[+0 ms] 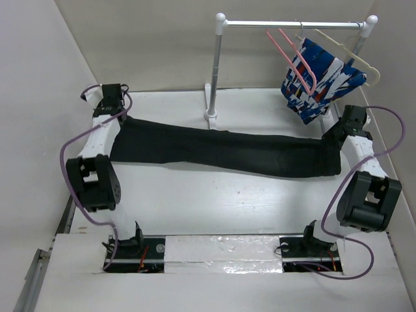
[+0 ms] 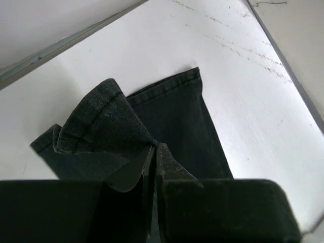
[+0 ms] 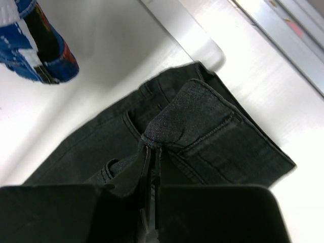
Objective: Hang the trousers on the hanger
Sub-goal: Fold the trousers at the center of the board.
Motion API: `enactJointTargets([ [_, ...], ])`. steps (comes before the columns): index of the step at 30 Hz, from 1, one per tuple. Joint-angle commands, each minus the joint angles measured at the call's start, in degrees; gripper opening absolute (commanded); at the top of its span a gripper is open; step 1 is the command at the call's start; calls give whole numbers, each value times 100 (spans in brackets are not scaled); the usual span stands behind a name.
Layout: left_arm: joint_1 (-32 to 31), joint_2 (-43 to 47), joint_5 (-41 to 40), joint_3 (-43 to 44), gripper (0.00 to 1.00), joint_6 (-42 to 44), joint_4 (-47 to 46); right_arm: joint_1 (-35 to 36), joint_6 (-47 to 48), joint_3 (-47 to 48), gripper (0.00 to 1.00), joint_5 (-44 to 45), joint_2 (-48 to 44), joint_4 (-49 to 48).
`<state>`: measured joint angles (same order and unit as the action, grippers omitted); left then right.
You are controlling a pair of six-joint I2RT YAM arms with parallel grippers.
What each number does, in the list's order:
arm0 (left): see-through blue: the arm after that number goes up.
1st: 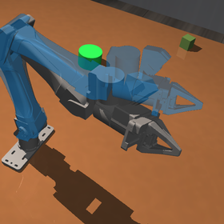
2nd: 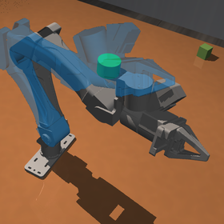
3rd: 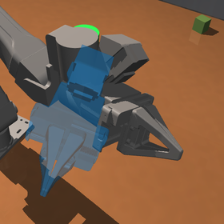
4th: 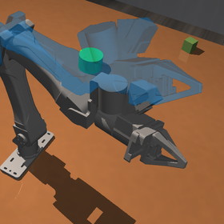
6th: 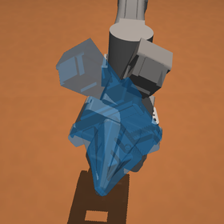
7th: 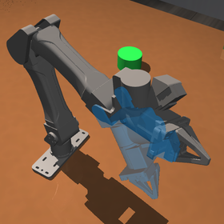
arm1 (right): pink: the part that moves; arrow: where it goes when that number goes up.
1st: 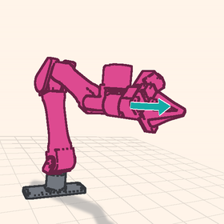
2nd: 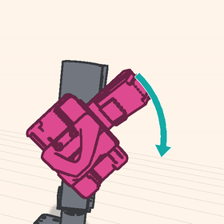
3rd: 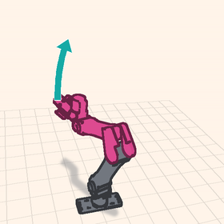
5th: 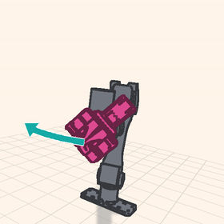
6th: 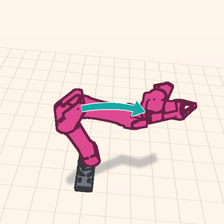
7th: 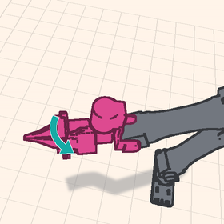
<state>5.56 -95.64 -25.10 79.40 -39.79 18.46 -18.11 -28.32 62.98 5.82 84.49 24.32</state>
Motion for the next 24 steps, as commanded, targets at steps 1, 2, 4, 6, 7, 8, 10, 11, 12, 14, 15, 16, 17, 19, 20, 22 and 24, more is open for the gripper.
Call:
enactJointTargets([
  [1, 103, -637, -610, 743, 0, 331, -246, 0, 11, 416, 0, 437, 295, -805],
  [2, 103, -797, -592, 996, 0, 358, -272, 53, 10, 460, 0, 437, 479, -867],
  [4, 51, -1235, -592, 1235, 0, 410, -386, 53, 28, 670, 0, 411, 682, -937],
  [6, -28, -1640, -627, 1692, 0, 550, -456, 115, 19, 803, 0, 367, 884, -989],
  [7, -29, -1747, -697, 1832, 0, 630, -518, 115, -7, 864, 0, 306, 929, -1034],
  [8, -116, -1852, -724, 2043, 0, 717, -562, 115, -25, 882, 0, 244, 973, -1052],
  [10, -187, -2133, -611, 2237, 5, 999, -668, 176, -16, 874, 5, 209, 1026, -1174],
  [11, -248, -2222, -714, 2517, 15, 1000, -546, 176, -7, 848, 11, 156, 1043, -1210],
  [12, -318, -2275, -820, 2580, 28, 982, -415, 176, 19, 856, 21, 112, 1069, -1271],
  [14, -319, -2171, -795, 2415, 60, 1227, -562, 176, 37, 874, 55, 16, 1096, -1228],
  [15, -319, -1961, -803, 2318, 68, 1228, -641, 176, 37, 822, 65, 15, 1061, -1219],
  [16, -319, -1855, -786, 2195, 73, 1132, -633, 176, 28, 743, 79, 15, 896, -1271],
  [17, -319, -1732, -751, 2012, 77, 1071, -589, 176, 2, 638, 83, -11, 781, -1332],
  [19, -319, -1294, -733, 1739, 76, 842, -343, 176, -95, 207, 86, -37, 465, -1534],
  [20, -319, -1073, -646, 1215, 75, 624, -360, 176, -139, 23, 86, -46, 89, -1613],
  [22, -319, -434, -287, 624, 74, 386, -475, 176, -279, -618, 86, -55, -334, -1868],
  [24, -319, 8, -57, -299, 74, -27, -640, 176, -393, -1084, 89, -378, -1002, -2149],
])
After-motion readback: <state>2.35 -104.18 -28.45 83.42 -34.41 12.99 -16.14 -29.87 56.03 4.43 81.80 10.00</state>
